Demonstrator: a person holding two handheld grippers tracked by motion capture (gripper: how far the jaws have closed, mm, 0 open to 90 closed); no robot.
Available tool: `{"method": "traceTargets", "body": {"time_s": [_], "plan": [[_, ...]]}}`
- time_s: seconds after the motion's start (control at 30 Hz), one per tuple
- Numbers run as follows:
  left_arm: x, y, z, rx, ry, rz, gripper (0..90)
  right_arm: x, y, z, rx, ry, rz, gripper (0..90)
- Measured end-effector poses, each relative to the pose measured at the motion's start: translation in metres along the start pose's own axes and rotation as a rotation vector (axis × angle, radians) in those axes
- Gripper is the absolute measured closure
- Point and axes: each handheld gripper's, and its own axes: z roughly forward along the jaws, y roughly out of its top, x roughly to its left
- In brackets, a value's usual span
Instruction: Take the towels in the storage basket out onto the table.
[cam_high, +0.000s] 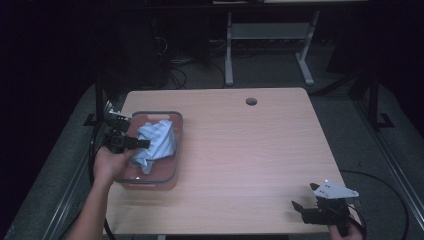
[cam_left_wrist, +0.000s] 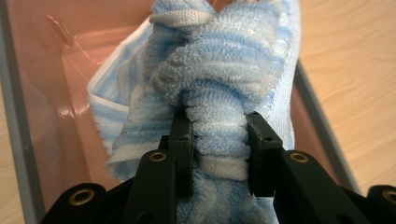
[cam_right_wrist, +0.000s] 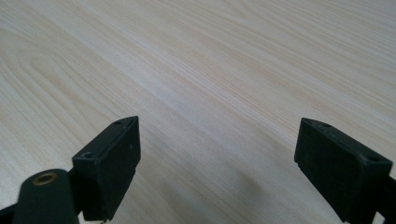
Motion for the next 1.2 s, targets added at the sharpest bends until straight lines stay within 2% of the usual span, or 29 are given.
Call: {"method": "traceTargets", "body": {"time_s": [0.3,0.33,0.6,0.83,1.2], "plan": [[0.004,0.002,-0.016,-0.07,-0.045,-0.037,67.8,-0.002,-0.001,0.0,0.002,-0.002,0.001,13.8],[0.003,0.003,-0.021,-0.088,-0.053,-0.035,67.8,-0.002,-0.001,0.0,0.0,-0.002,0.0,13.8],[-0.002,0.006,-0.037,-0.122,-0.095,-0.021,67.6,-0.003,0.0,-0.002,-0.002,-0.004,-0.001,13.8],[-0.009,0.012,-0.053,-0.155,-0.106,-0.004,67.6,-0.004,-0.001,-0.003,-0.006,-0.007,0.002,13.8],[-0.016,0.019,-0.064,-0.181,-0.123,0.001,67.4,-0.005,-0.002,-0.005,-0.004,-0.011,0.007,13.9]]}}
